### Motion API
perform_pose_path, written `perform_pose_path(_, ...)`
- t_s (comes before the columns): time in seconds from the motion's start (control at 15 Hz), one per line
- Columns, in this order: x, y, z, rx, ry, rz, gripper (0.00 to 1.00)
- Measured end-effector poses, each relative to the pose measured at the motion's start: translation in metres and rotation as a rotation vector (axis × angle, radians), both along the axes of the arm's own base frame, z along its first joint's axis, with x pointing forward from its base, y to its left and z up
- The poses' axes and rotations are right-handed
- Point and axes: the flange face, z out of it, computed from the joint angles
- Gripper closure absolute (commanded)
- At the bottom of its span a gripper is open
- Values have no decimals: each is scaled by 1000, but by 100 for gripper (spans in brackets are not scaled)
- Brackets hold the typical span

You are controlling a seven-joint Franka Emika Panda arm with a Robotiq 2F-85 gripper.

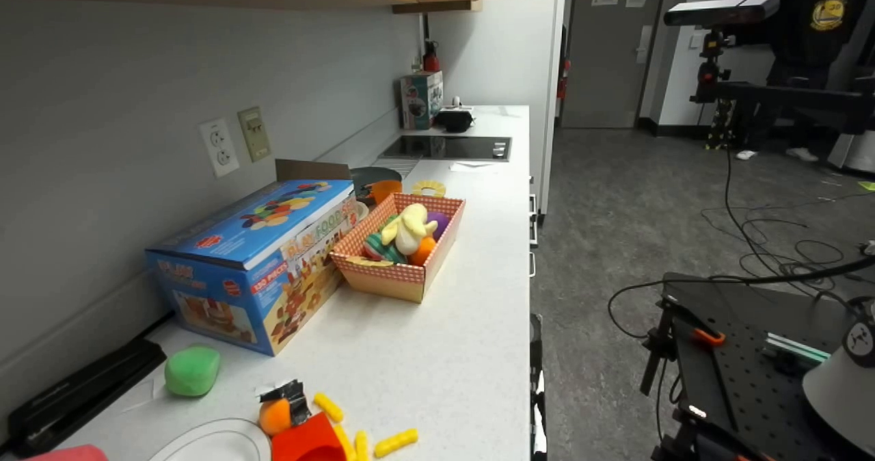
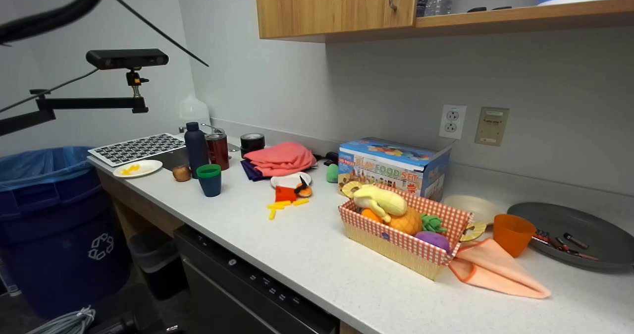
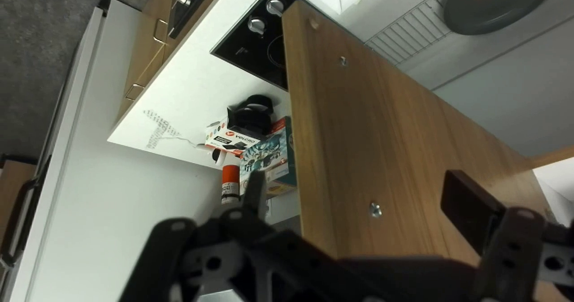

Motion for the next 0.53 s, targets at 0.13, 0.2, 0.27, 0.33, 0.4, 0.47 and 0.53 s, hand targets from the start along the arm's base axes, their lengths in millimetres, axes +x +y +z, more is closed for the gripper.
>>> perform_pose_path(0.13,-1,-1,0,-1,-9,46,0)
perform_pose_path(0.2,-1,1,0,3,-15,97,0)
perform_pose_path(0.27,-3,2,0,6,-17,144,0)
perform_pose_path(0.33,-6,2,0,13,-22,191,0)
perform_pose_path(0.4,-10,4,-1,21,-28,241,0)
perform_pose_path(0.47,-13,5,-1,31,-33,293,0)
perform_pose_path(0.53,-15,8,-1,42,-38,344,0)
